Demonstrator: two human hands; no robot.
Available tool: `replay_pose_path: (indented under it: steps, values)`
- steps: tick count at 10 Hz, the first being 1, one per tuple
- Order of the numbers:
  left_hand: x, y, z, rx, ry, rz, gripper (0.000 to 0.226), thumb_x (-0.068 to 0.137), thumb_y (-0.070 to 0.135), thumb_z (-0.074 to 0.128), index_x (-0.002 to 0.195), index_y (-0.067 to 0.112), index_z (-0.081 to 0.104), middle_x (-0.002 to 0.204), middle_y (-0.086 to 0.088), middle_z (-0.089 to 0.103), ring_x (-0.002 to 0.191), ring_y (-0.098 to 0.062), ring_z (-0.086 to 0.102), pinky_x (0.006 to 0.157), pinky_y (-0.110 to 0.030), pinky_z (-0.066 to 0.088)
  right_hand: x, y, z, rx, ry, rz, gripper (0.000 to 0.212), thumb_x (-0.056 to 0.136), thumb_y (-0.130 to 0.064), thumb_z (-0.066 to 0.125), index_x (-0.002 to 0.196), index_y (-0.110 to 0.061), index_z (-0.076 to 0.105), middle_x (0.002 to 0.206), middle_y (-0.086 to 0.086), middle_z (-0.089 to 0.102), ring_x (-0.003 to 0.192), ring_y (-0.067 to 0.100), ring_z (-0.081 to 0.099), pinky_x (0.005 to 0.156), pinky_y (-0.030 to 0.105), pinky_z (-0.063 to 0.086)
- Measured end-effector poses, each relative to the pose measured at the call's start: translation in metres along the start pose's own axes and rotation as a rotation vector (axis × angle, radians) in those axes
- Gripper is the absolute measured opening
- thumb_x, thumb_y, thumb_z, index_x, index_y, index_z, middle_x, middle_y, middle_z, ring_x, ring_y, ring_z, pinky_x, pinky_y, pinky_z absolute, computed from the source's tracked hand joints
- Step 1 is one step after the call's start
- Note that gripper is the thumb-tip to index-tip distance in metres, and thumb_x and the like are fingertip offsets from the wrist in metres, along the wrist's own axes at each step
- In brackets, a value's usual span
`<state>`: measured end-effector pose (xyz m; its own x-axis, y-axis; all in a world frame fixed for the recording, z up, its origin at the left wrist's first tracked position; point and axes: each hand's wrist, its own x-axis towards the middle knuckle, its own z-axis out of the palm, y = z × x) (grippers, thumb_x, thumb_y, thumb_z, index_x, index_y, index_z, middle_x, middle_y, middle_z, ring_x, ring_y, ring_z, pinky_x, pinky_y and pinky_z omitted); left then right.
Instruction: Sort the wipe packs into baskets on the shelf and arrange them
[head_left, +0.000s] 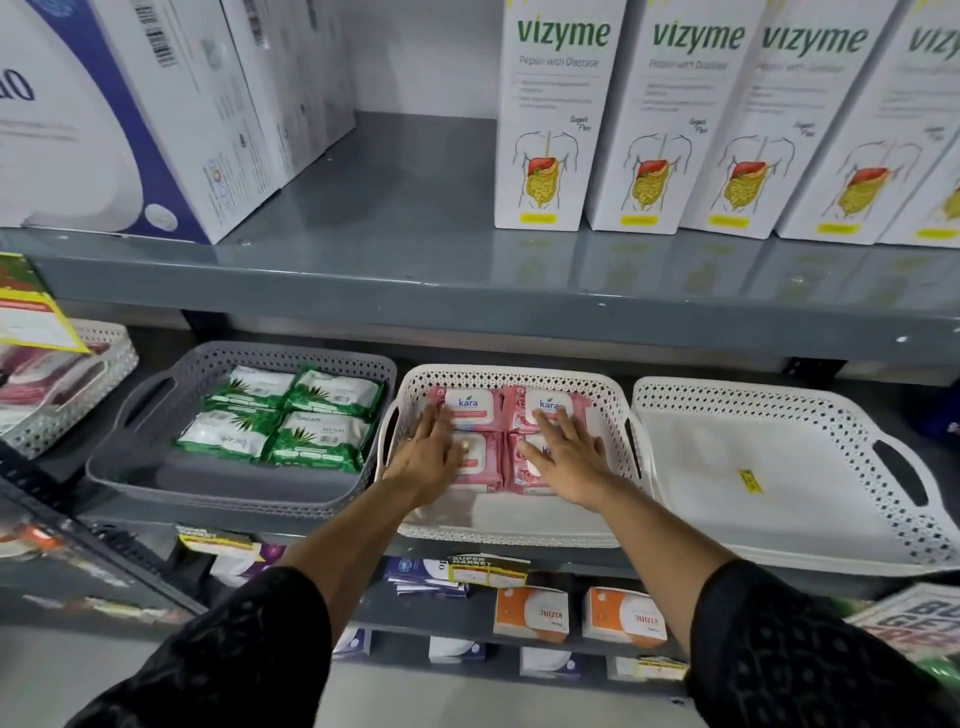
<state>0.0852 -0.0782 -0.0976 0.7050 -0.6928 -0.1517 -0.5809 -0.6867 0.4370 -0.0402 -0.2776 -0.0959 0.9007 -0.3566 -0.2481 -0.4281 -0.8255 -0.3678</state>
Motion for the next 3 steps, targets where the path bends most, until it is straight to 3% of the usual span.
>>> replay_pose_path:
  steps: [1,2,3]
  values:
    - [-0.015,0.007,-0.009,-0.061,0.089,-0.028,0.063,0.102,0.034,0.027,0.147,0.03,-0.018,0.155,0.002,-0.021,0.143,-0.028,0.015,0.11,-0.048,0.032,-0.002,-0.001,-0.008,0.051,0.026,0.009,0.073,0.092,-0.071,0.017,0.154,-0.037,0.0,0.163,0.0,-0.012,0.148,0.023,-0.014,0.117,0.051,-0.005]
    - [-0.036,0.016,-0.018,-0.083,0.201,0.029,0.048,0.101,0.021,0.037,0.147,0.028,0.025,0.16,-0.002,0.006,0.13,-0.029,0.041,0.1,-0.046,0.045,-0.013,-0.007,-0.01,0.127,0.132,-0.02,0.076,0.087,-0.073,0.012,0.154,-0.035,0.012,0.164,0.001,-0.002,0.15,0.021,-0.005,0.12,0.051,0.004]
    - [-0.069,0.019,-0.021,-0.072,0.399,0.174,0.032,0.099,0.014,0.04,0.128,0.017,0.052,0.139,-0.011,0.044,0.112,-0.029,0.056,0.095,-0.046,0.049,-0.039,-0.013,-0.009,0.266,0.366,-0.101,0.077,0.087,-0.074,0.011,0.145,-0.032,0.04,0.161,0.002,0.021,0.149,0.018,0.011,0.118,0.052,0.021]
